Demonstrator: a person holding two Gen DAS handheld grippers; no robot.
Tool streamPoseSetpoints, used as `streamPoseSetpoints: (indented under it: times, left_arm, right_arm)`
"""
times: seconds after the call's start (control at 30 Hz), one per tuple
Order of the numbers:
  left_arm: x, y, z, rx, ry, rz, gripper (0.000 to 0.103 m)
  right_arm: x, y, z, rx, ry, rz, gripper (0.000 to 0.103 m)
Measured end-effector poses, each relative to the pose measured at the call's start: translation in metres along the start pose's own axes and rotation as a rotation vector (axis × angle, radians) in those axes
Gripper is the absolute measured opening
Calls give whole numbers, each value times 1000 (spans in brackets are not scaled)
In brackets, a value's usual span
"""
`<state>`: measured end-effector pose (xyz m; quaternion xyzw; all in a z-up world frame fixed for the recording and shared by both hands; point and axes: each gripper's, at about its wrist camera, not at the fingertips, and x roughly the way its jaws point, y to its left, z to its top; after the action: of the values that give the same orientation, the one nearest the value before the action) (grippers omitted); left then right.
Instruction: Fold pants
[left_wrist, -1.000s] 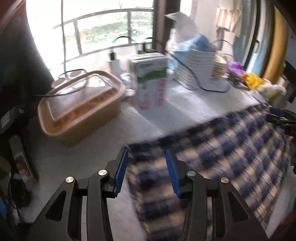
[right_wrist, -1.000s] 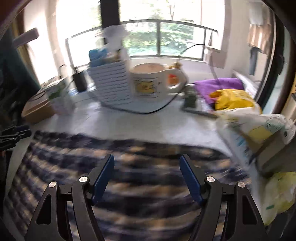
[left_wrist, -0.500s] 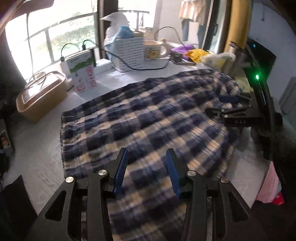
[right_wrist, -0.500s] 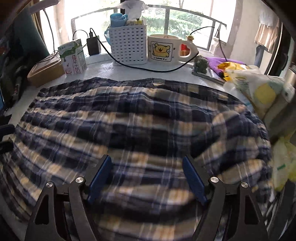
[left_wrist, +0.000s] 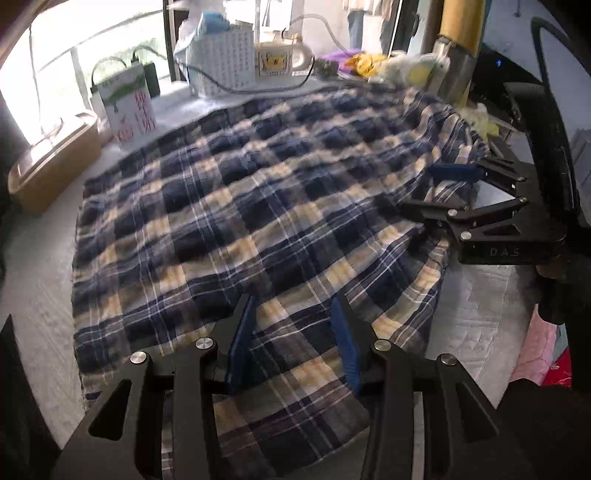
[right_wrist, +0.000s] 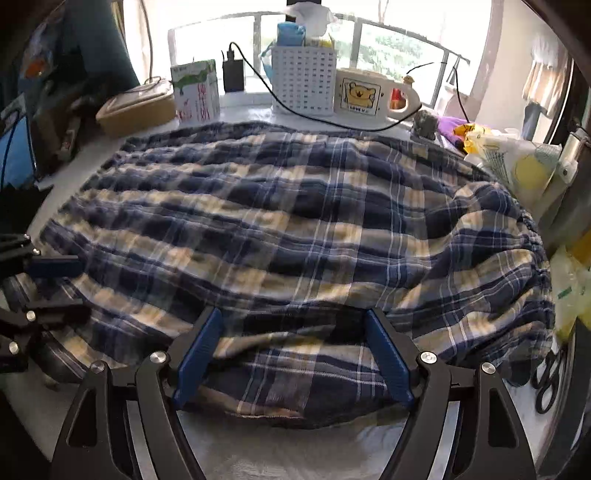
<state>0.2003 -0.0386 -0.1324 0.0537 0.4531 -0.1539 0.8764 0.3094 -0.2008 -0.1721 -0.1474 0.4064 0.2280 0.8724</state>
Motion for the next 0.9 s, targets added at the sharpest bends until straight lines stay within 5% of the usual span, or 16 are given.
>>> streamPoseSetpoints:
  times: [0.6, 0.73, 0.9]
  left_arm:
    - [-4, 13, -6, -21, 31, 44, 54]
    - [-8, 4, -3, -12, 16, 35, 54]
    - [-1, -20, -9, 43, 36, 28, 54]
  right_arm:
    - [-37, -31, -32, 0, 0, 26, 82]
    - [-42, -41, -27, 40, -43, 13, 82]
    - [-27, -36, -38, -7, 9, 3, 82]
